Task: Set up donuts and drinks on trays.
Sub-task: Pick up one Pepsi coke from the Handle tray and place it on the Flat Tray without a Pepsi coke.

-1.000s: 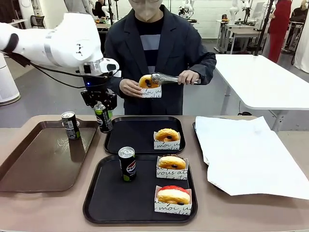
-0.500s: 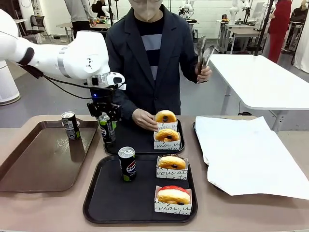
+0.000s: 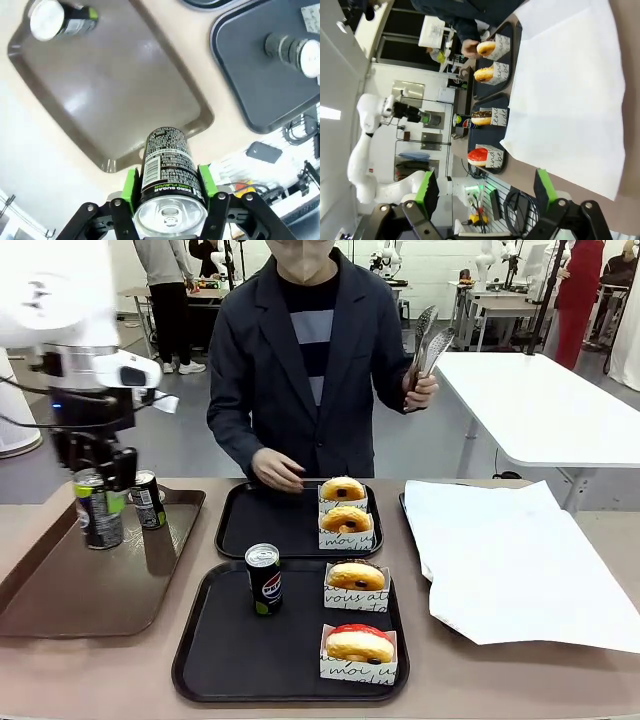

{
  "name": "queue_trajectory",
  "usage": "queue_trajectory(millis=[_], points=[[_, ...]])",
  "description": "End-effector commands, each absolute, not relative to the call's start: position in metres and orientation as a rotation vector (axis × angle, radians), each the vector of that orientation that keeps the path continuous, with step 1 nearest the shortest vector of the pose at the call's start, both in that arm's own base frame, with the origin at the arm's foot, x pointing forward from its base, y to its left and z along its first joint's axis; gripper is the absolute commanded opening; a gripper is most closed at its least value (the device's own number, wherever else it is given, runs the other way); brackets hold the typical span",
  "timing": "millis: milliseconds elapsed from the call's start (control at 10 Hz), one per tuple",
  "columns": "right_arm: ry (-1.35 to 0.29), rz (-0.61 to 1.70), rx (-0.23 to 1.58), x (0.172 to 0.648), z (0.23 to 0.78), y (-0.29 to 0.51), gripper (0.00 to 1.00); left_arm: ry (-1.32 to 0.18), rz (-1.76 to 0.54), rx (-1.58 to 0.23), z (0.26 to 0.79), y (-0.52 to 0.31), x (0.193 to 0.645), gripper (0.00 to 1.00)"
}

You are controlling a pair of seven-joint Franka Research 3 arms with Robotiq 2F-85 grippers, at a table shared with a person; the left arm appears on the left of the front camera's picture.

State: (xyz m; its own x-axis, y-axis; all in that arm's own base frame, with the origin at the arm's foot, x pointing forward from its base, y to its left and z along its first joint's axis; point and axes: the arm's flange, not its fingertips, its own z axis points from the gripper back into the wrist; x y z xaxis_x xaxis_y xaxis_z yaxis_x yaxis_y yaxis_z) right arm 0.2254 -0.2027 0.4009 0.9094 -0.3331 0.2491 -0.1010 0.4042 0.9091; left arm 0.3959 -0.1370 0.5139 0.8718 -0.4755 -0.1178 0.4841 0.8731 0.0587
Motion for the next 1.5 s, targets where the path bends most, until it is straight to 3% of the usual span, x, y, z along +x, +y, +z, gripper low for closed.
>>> queue_trajectory(millis=[0, 300, 700, 1400], points=[[-0.453, -0.141, 1.169, 0.227, 0.4, -0.203, 1.0, -0.006, -0.507, 0.062, 0.501, -0.13, 0.396, 0.58], [-0.453, -0.141, 1.169, 0.227, 0.4, -0.203, 1.0, -0.087, -0.522, 0.036, 0.505, -0.173, 0.431, 0.58], [-0.453, -0.141, 1.169, 0.227, 0.4, -0.203, 1.0, -0.074, -0.516, -0.017, 0.488, -0.25, 0.532, 0.58], [-0.453, -0.141, 1.169, 0.227, 0.4, -0.203, 1.0, -0.068, -0.483, -0.039, 0.397, -0.265, 0.574, 0.58]])
